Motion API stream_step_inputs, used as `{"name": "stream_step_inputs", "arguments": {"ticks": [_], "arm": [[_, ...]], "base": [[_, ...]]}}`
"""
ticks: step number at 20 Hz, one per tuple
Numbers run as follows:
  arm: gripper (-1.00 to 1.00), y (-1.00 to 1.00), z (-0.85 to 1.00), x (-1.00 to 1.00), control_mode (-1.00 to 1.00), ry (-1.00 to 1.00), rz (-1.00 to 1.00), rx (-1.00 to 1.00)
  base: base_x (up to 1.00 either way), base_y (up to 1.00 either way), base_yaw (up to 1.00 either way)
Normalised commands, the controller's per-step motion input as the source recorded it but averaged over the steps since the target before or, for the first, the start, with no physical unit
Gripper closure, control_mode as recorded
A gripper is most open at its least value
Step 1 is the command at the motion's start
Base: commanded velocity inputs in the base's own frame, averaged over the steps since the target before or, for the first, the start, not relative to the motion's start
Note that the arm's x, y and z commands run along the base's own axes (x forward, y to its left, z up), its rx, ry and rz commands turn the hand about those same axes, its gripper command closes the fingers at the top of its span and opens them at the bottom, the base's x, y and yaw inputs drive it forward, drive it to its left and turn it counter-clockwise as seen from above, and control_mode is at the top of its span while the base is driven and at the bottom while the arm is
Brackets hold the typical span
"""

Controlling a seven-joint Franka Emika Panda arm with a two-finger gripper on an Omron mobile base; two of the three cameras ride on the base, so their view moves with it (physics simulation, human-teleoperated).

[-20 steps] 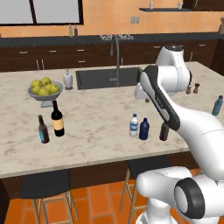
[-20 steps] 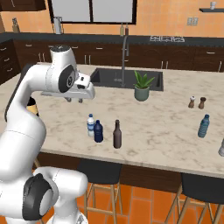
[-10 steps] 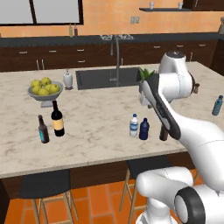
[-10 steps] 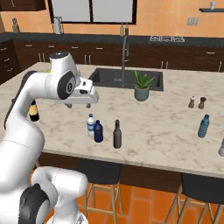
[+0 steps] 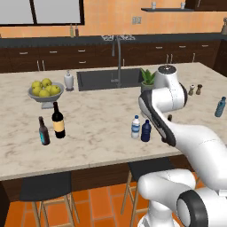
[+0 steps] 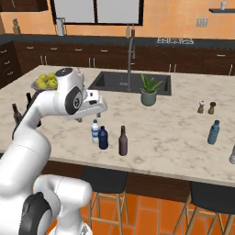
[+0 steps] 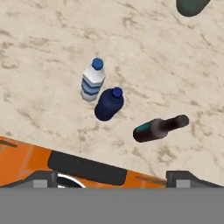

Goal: Move the plastic bottles in the middle to the plastics group, and the glass bottles in the middle to the glass group.

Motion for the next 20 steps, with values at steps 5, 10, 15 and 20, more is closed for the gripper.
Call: {"name": "stream_step_inputs", "arguments": {"ticks": [5, 10, 15, 20], "arm": [[-1.00, -0.05, -0.23, 0.36, -1.00, -0.02, 0.18, 0.00], [-1.00, 0.00, -0.33, 0.34, -1.00, -0.01, 0.09, 0.00], [-1.00, 0.00, -0.35, 0.37, -1.00, 0.06, 0.00, 0.03], [-1.00, -0.01, -0.32, 0.12, -1.00, 0.10, 0.00, 0.05]], "base": [[0.00, 0.00, 0.00], [0.00, 0.00, 0.00], [0.00, 0.00, 0.00], [0.00, 0.00, 0.00]]}}
